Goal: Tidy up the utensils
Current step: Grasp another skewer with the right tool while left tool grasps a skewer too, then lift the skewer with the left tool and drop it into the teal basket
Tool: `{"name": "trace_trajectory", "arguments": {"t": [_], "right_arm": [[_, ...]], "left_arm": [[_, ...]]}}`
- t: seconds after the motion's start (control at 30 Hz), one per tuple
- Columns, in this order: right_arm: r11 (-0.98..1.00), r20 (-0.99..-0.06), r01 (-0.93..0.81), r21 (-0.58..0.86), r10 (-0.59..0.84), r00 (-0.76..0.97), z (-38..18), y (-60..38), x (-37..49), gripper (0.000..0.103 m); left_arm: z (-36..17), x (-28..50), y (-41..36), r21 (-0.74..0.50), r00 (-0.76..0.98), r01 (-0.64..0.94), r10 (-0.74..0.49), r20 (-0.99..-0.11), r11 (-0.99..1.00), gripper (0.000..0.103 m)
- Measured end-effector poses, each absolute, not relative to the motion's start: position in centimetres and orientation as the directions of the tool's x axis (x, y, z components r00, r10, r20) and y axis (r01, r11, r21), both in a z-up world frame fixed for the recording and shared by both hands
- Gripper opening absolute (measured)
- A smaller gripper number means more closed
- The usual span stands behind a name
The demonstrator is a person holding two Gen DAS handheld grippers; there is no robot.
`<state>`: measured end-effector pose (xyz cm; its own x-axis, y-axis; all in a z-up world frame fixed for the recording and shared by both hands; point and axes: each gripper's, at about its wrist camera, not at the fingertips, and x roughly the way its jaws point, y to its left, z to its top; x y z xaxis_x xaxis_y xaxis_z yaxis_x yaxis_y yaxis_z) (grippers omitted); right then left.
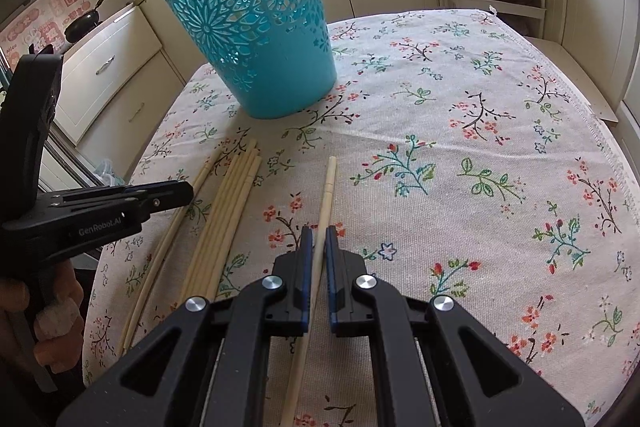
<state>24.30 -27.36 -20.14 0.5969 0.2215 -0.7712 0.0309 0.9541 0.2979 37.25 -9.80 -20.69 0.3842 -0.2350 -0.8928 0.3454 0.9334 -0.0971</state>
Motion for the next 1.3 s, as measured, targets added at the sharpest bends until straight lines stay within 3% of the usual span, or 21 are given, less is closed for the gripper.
{"name": "trace_trajectory", "arguments": {"t": [0.33,0.63,0.7,0.87,0.97,1.13,1.3], "right_arm": [[0.953,-0.771,0.031,0.3,0.223,0.597,-20.1,-27.4,24.4,0.007],[0.953,-0.771,0.033,0.302,0.224,0.597,-20.1,-27.5,24.4,0.007],[0.951,-0.77,0.035,0.306,0.226,0.597,-20.1,-27.5,24.5,0.007],[0.941,-0.765,0.045,0.335,0.244,0.597,-20.3,-27.9,24.8,0.007],[0.935,-0.76,0.049,0.353,0.256,0.597,-20.4,-28.1,24.8,0.007],[0.929,-0.757,0.054,0.367,0.265,0.598,-20.4,-28.4,24.9,0.007],[0.929,-0.755,0.054,0.365,0.262,0.601,-20.4,-28.3,24.8,0.007]], "left_arm": [[-20.9,37.5,-9.4,-0.102,0.369,0.339,-0.232,-0.9,0.935,0.013],[-21.0,37.0,-10.8,0.004,0.393,0.387,-0.161,-0.905,0.922,0.013],[-20.9,36.8,-11.5,0.033,0.393,0.419,-0.149,-0.907,0.907,0.006],[-18.4,37.0,-10.9,-0.004,0.367,0.449,-0.189,-0.911,0.893,0.005],[-12.3,37.7,-8.5,-0.104,0.439,0.418,-0.301,-0.847,0.903,0.004],[-0.6,39.5,-7.5,-0.178,0.674,0.418,-0.435,-0.597,0.891,0.004],[4.5,42.5,-10.4,-0.191,0.808,0.413,-0.455,-0.375,0.89,0.005]]}}
